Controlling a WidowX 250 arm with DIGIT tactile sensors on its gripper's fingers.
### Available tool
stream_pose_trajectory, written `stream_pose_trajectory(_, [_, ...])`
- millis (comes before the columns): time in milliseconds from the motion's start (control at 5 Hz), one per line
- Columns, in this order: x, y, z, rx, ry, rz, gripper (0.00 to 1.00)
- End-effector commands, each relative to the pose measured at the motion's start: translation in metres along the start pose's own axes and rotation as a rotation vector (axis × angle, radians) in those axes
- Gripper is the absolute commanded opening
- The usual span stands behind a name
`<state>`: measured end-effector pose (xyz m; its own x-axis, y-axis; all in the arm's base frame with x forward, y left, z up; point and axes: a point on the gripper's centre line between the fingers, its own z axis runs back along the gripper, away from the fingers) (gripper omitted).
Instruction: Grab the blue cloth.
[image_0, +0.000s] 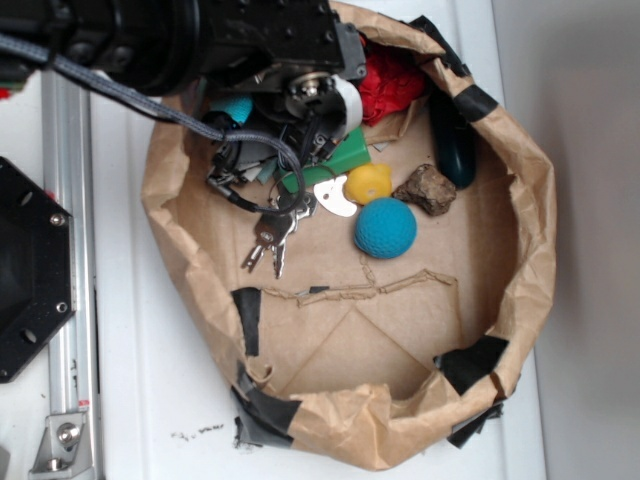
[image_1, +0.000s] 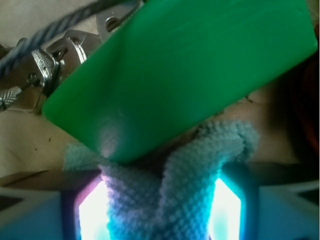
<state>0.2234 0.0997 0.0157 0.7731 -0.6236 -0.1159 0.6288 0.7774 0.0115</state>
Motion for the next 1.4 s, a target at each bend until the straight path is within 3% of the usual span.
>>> stream_pose_trajectory(0, [-0.011, 0.009, 0.019, 0.018, -0.108, 0.09, 0.0])
stream_pose_trajectory(200, [-0.017, 0.012, 0.034, 0.018, -0.178, 0.119, 0.0])
stream_pose_trajectory(800, [-0.015, 0.01, 0.034, 0.023, -0.185, 0.106, 0.0])
stream_pose_trajectory(1000, [-0.005, -0.002, 0.064, 0.058, -0.232, 0.148, 0.0])
stream_pose_trajectory(1200, [0.031, -0.026, 0.121, 0.035, -0.357, 0.322, 0.0])
